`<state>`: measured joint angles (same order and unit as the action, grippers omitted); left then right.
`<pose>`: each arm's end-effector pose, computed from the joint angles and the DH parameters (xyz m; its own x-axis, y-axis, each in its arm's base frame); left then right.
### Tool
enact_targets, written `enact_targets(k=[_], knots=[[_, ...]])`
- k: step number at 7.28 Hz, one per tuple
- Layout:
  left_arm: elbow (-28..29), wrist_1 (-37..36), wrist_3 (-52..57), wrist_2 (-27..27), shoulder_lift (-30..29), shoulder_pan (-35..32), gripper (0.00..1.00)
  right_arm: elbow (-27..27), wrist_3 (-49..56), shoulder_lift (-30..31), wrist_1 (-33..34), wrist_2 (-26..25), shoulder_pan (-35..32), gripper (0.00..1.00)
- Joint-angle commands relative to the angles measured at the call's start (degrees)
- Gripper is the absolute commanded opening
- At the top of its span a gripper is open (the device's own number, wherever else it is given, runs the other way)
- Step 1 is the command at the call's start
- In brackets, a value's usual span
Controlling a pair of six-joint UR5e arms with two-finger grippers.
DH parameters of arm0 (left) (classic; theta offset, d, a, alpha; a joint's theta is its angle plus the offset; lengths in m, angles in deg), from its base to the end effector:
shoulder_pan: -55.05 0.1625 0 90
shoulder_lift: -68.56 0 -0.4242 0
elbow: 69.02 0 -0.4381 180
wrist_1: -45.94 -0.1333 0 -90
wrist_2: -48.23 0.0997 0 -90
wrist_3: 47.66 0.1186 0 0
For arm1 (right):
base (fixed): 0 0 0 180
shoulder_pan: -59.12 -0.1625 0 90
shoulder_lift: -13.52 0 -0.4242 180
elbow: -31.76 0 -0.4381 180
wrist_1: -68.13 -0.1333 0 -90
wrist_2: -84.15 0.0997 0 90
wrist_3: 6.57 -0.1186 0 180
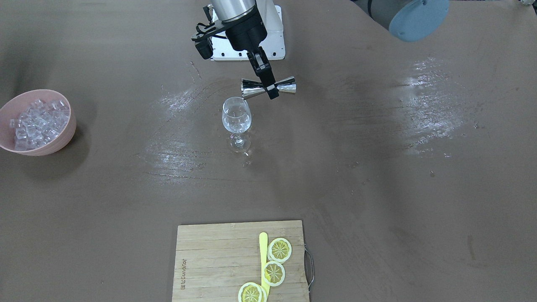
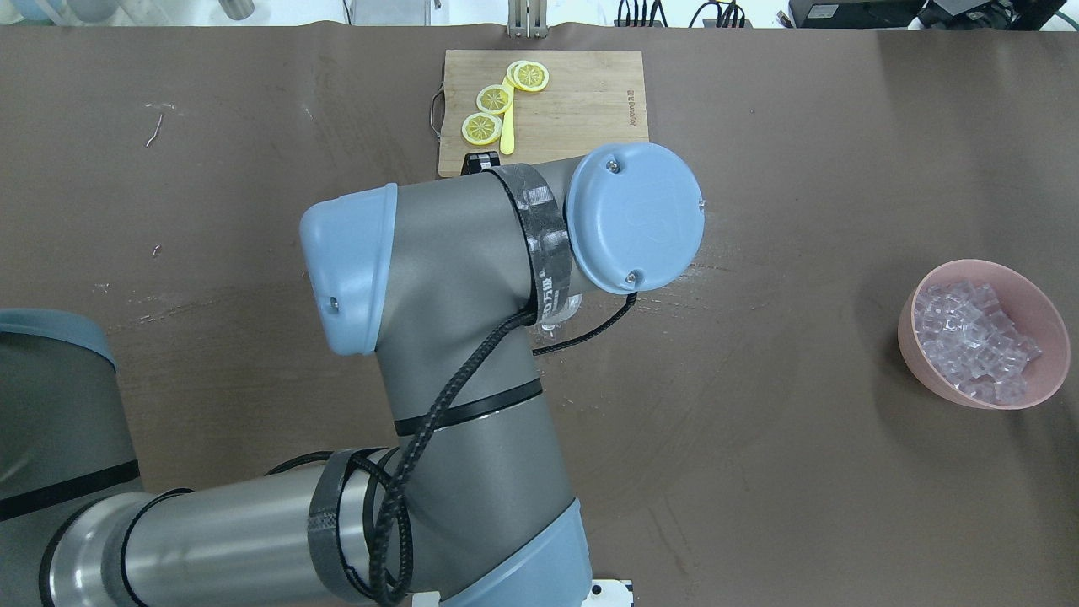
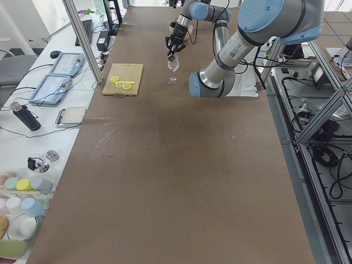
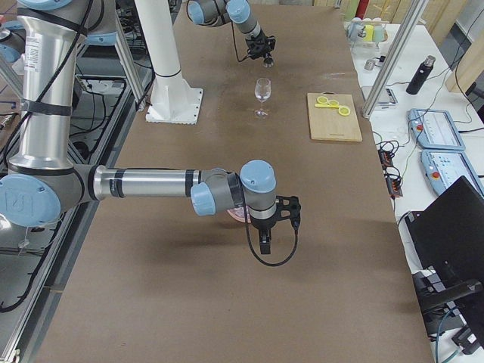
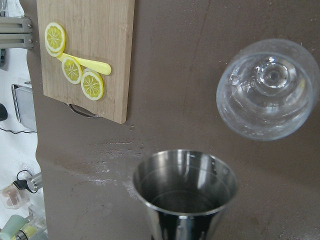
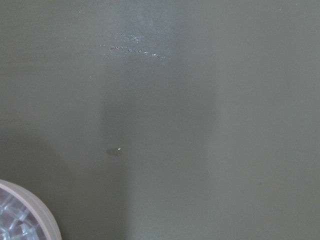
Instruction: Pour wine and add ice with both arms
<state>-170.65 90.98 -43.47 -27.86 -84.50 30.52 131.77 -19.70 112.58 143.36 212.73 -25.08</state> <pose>0.5128 -0.4119 -0.0173 0.4524 0.8577 0.2444 -0.8253 0.2987 0.4793 0.0093 -0.4958 0.6364 0.7629 -0.0231 0.6461 -0.0781 0.9888 0.1275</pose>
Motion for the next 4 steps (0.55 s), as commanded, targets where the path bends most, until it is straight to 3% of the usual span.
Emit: enact_targets(k=[1, 2, 4], knots=[[-5.0, 2.1, 0.3, -0.2, 2.7, -0.2, 0.00, 0.0, 0.0, 0.0, -0.1, 0.0, 0.0, 1.00], [-6.1, 7.5, 0.3, -0.5, 5.1, -0.5, 0.00, 0.0, 0.0, 0.0, -0.1, 0.0, 0.0, 1.00], [-7.4, 16.6, 0.2, -6.7, 9.8, -4.2, 0.00, 0.1, 0.0, 0.0, -0.1, 0.0, 0.0, 1.00]])
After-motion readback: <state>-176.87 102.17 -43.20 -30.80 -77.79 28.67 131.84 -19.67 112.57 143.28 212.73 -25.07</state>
